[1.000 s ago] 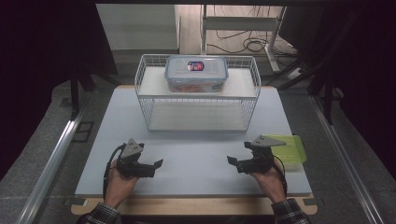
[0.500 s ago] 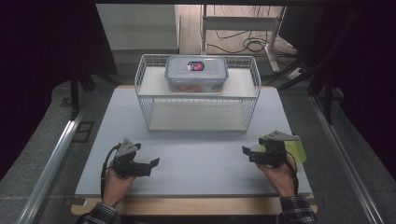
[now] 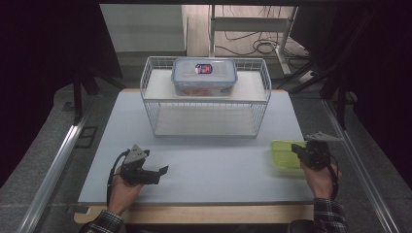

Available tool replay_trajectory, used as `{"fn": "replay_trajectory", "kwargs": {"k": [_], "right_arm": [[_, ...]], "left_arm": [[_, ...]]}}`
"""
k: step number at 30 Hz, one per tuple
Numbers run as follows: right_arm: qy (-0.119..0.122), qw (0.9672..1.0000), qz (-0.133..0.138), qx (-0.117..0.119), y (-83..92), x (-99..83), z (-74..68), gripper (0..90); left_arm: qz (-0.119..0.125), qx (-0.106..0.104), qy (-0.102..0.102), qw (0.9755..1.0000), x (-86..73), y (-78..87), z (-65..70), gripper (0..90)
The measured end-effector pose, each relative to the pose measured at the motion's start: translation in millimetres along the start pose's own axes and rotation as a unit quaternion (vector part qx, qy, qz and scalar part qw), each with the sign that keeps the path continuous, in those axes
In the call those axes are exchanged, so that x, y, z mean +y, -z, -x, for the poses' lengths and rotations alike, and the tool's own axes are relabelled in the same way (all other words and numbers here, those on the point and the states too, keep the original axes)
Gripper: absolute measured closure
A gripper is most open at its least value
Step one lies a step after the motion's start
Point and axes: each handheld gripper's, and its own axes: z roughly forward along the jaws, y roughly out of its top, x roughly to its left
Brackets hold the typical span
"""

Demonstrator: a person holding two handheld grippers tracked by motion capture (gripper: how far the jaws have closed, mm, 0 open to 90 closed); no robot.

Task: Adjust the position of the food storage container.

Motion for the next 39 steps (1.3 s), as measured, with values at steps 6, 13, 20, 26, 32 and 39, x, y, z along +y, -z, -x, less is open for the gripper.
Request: {"fn": "replay_trajectory", "kwargs": {"k": [6, 13, 20, 26, 32, 39], "right_arm": [[-0.024, 0.9982, -0.002, -0.055, 11.8, -6.7, 27.9, 89.8], [-0.041, 0.9948, -0.015, -0.092, 15.9, -19.5, 49.3, 89.7], [-0.040, 0.9931, -0.030, -0.106, 8.6, -25.3, 53.5, 89.7], [-0.042, 0.9944, -0.033, -0.092, 5.9, -25.8, 52.0, 89.7], [-0.037, 0.9967, -0.032, -0.065, 0.5, -22.6, 42.9, 89.6], [-0.027, 0.9982, -0.032, -0.042, -5.7, -18.5, 30.5, 89.6]], "left_arm": [[0.002, -0.002, 0.005, 1.0000, 0.0, 0.3, -1.0, 5.3], [-0.001, -0.001, 0.002, 1.0000, 0.3, -0.2, -0.3, 5.3], [-0.004, -0.002, 0.005, 1.0000, -0.3, -1.0, -0.9, 5.3], [-0.005, -0.003, 0.005, 1.0000, -0.6, -2.0, -0.8, 5.4], [-0.005, -0.005, 0.008, 0.9999, -0.9, -2.4, -1.3, 5.4], [-0.004, -0.008, 0.009, 0.9999, -0.8, -3.0, -0.9, 5.4]]}}
